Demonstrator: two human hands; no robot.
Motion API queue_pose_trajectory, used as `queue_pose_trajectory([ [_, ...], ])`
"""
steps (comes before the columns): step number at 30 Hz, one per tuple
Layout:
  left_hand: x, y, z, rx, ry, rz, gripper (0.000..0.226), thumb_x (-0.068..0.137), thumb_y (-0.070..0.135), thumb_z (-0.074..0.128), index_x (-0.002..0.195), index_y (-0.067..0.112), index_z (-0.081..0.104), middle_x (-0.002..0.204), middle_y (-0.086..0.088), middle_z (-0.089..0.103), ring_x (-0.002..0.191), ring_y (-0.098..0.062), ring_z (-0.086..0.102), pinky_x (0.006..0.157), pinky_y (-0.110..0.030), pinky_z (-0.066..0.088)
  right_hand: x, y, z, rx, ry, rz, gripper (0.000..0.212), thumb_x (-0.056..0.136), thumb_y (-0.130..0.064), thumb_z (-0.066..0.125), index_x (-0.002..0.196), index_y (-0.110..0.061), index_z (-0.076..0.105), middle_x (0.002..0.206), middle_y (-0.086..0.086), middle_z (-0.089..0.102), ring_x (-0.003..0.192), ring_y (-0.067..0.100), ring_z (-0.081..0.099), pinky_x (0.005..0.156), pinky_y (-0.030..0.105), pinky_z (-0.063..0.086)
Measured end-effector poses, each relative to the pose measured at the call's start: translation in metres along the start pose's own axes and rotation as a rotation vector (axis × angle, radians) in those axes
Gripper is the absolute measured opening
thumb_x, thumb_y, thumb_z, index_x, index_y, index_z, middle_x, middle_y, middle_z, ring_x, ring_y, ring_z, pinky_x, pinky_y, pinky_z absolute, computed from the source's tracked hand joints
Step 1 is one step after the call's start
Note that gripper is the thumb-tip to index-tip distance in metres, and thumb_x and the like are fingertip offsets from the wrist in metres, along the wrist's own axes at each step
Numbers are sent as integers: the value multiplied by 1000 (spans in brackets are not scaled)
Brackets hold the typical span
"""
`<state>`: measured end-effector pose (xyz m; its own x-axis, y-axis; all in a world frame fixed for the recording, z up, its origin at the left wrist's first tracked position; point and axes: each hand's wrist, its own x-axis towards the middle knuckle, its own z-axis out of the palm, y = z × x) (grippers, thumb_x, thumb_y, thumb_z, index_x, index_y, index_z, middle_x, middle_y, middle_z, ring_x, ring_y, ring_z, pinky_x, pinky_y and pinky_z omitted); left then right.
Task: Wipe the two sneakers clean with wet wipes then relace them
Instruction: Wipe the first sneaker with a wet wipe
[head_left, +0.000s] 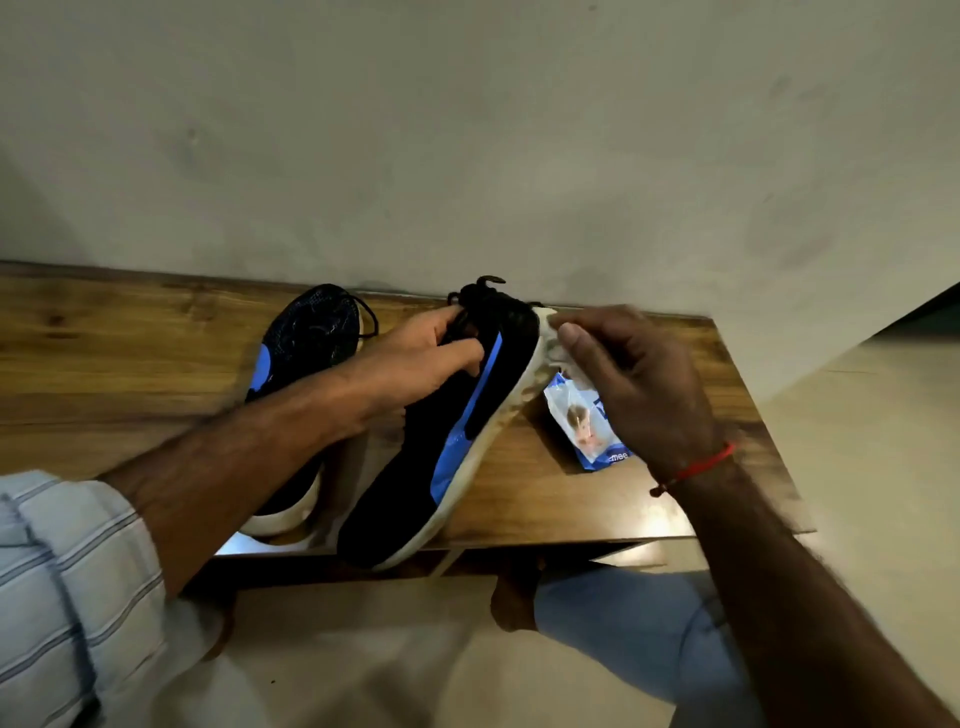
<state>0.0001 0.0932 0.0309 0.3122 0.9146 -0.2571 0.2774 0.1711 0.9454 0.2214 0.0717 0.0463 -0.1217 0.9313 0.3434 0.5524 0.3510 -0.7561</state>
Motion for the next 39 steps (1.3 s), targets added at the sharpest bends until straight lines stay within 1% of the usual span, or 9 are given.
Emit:
queue_pose_trajectory([
  [4, 3, -7, 2, -175, 93, -36, 10, 98, 22, 60, 97, 23, 71, 92, 2, 73, 87, -14, 68, 76, -29, 49, -6, -1, 22, -160, -58, -178, 18, 90, -16, 67, 105, -15, 76, 101, 2, 64, 93, 5, 61, 85, 16, 47],
  [7, 5, -15, 4, -238, 80, -25, 26, 100, 36, 61, 109, 15, 74, 100, -6, 78, 89, -19, 73, 73, -25, 55, -4, 0, 39, -311, 39, -328, 18, 89, -3, 70, 106, -5, 74, 102, 10, 65, 97, 14, 59, 92, 7, 37],
  [10, 4, -20, 7, -301, 90, -37, 29, 102, 31, 59, 116, 11, 73, 102, -7, 78, 85, -16, 74, 65, -19, 55, 8, 6, 46, -384, 131, -353, 13, 91, -3, 67, 102, -4, 74, 99, 12, 66, 92, 27, 61, 92, 17, 39],
  [13, 5, -24, 8, -332, 106, -32, 29, 102, 30, 57, 117, 10, 72, 108, -10, 77, 98, -24, 74, 83, -30, 57, 7, 7, 48, -382, 149, -360, 12, 89, -2, 67, 98, -5, 75, 92, 12, 67, 88, 29, 61, 88, 21, 40],
  [17, 6, -26, 3, -452, 168, -60, 26, 102, 28, 58, 117, 13, 73, 110, -12, 76, 102, -28, 71, 94, -40, 53, -44, -7, 78, -311, -157, -423, 17, 86, -1, 70, 101, -8, 73, 94, 10, 64, 85, 26, 63, 80, 31, 51],
  [21, 5, -26, 2, -443, 146, -68, 24, 101, 26, 60, 113, 11, 74, 97, -9, 77, 85, -20, 72, 76, -30, 57, -61, -12, 91, -312, -339, -532, 15, 86, -1, 69, 100, -5, 70, 97, 12, 64, 87, 29, 62, 77, 36, 51],
  [29, 9, -17, 2, -368, 112, -4, 23, 103, 24, 58, 119, 14, 71, 109, -6, 77, 100, -21, 74, 90, -33, 57, 12, 3, 34, -398, 113, -348, 11, 90, -5, 64, 94, -6, 74, 91, 10, 67, 87, 29, 62, 83, 33, 48],
  [34, 0, -6, 18, -193, 66, 173, 24, 102, 14, 57, 123, 12, 67, 113, -7, 75, 106, -21, 72, 91, -33, 56, 13, -11, 16, -420, 132, -355, 14, 93, -9, 62, 100, -8, 74, 96, 9, 69, 91, 25, 63, 84, 35, 50],
  [39, -10, 3, 17, -250, 17, 234, 27, 100, 18, 57, 127, 16, 63, 112, -1, 75, 107, -15, 71, 90, -32, 58, -2, -24, 15, -392, 12, -374, 26, 90, -22, 69, 110, -7, 74, 110, 10, 66, 99, 20, 63, 88, 28, 49],
])
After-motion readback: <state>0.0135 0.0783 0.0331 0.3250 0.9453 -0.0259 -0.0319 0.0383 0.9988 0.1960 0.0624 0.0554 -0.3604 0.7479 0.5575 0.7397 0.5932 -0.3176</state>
